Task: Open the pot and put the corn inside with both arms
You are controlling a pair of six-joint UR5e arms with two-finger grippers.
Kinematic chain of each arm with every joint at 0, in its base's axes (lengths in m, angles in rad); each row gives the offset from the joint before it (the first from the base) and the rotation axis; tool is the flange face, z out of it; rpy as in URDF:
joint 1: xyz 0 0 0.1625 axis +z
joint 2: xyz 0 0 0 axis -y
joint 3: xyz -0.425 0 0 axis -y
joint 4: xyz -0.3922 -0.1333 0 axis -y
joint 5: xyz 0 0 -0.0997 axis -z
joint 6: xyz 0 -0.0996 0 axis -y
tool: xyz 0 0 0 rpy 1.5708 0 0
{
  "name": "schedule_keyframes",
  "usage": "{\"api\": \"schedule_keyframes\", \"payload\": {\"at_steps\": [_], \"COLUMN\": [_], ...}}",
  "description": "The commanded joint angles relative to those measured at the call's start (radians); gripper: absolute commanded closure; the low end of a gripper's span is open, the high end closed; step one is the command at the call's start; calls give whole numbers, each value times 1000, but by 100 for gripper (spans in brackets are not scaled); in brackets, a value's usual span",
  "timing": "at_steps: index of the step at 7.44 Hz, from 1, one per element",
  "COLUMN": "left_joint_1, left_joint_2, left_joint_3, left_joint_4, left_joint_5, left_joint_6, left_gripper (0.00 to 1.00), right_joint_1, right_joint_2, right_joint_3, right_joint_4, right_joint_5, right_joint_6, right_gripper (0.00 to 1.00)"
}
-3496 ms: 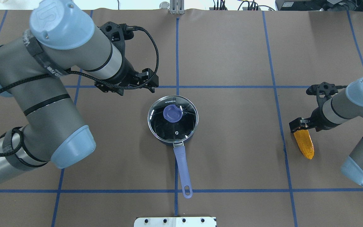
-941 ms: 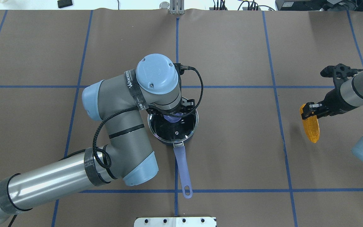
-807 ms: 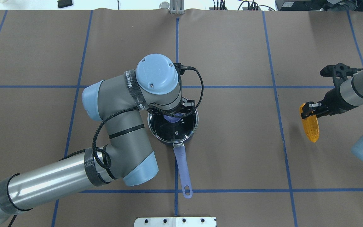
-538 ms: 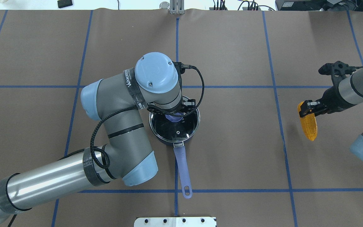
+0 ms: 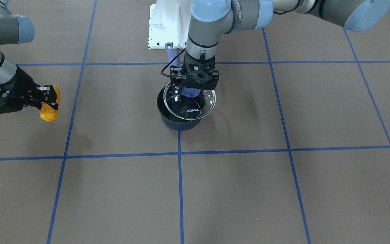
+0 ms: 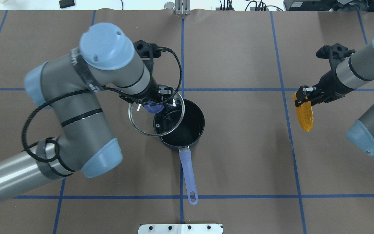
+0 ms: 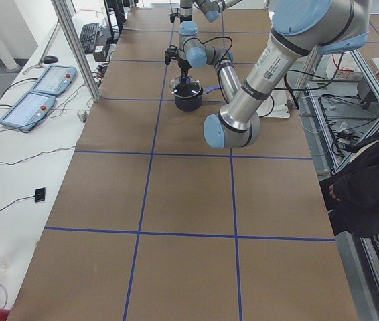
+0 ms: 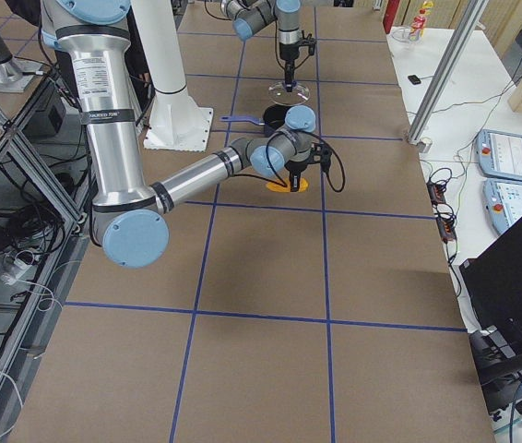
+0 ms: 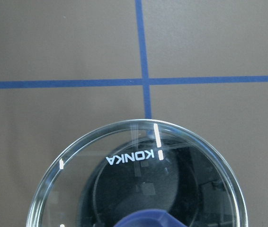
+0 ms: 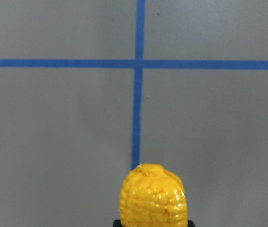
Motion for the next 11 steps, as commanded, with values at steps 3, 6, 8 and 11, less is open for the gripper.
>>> {"api": "schedule_keyframes", "payload": {"at_steps": [3,6,8,11], "left_joint_1": [-119,-197,-251,-357], "left_joint_2": [213,378,486,631], "left_joint_3": [-121,-126,-97,32], "left_joint_4": [-11,-115,-214,-420], "left_joint_5": [-60,-62,-108,-160], "left_joint_6": [221,382,489,674], "left_gripper": [51,52,52,52], "right_joint_1": [-81,-187,-230,-307], "right_joint_2": [194,280,331,433], "right_joint_3": [13,9,3,-11], "right_joint_4": [-120,-123,-155,-233], "right_joint_5": [-42,-131,-174,-257], "right_joint_6": [198,347,389,445], "right_gripper": [64,64,64,63]}}
